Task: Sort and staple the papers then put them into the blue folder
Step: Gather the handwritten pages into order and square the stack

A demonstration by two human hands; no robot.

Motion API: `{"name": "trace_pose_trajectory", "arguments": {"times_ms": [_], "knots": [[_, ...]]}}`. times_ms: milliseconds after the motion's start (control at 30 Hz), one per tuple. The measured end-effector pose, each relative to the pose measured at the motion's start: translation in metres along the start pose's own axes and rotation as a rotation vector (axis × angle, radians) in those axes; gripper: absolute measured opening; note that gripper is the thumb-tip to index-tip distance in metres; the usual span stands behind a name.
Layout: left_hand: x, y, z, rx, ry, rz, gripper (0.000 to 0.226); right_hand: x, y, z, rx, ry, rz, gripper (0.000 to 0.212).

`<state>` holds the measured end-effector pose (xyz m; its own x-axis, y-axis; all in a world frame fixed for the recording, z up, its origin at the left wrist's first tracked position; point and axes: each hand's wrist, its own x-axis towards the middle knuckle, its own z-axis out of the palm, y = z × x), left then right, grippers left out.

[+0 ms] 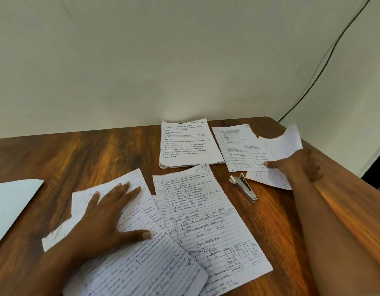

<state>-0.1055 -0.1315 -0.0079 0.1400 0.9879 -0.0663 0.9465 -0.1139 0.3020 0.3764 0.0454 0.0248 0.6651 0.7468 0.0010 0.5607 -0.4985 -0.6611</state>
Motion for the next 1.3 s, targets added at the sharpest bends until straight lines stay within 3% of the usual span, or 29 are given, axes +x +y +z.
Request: {"name": "trace_pose_trajectory", "arguments": {"times_ms": [67,167,233,400,500,667,833,1000,1100,1200,1300], "knots": [[0.001,0.001,0.0,0.01,-0.007,-0.004,0.121,0.018,0.013,0.009,-0.004,-0.017,-0.008,0.137],[0.003,0.001,0.001,0.003,-0.005,-0.002,0.117,0.003,0.01,-0.002,0.085,-0.037,0.007,0.084],[0.002,0.0,0.001,0.009,-0.004,-0.003,0.118,-0.006,0.004,-0.011,0.142,-0.057,-0.027,0.066],[0.001,-0.001,0.001,-0.006,0.007,0.0,0.117,-0.009,-0.002,-0.024,0.269,-0.1,-0.091,0.056],[0.0,-0.001,0.001,-0.003,0.004,-0.009,0.117,-0.025,-0.019,-0.051,0.371,-0.044,-0.115,0.051],[-0.002,0.0,-0.001,-0.023,0.014,-0.003,0.114,-0.054,-0.051,-0.089,0.538,-0.029,-0.333,0.054],[-0.006,0.001,-0.002,-0.1,0.043,0.005,0.107,-0.107,-0.09,-0.09,0.757,-0.311,-0.459,0.052],[-0.016,0.004,-0.006,-0.232,0.112,0.022,0.097,-0.164,-0.106,-0.036,0.745,-0.686,-0.389,0.041],[-0.016,0.009,-0.01,-0.601,0.227,-0.001,0.061,-0.193,-0.105,0.009,0.705,-0.842,-0.308,0.043],[-0.026,0.022,-0.027,-1.001,0.426,-0.103,0.047,-0.224,-0.105,0.044,0.716,-0.98,-0.231,0.042],[-0.035,0.028,-0.051,-1.003,0.626,-0.232,0.026,-0.248,-0.104,0.067,0.703,-1.103,-0.32,0.05]]}}
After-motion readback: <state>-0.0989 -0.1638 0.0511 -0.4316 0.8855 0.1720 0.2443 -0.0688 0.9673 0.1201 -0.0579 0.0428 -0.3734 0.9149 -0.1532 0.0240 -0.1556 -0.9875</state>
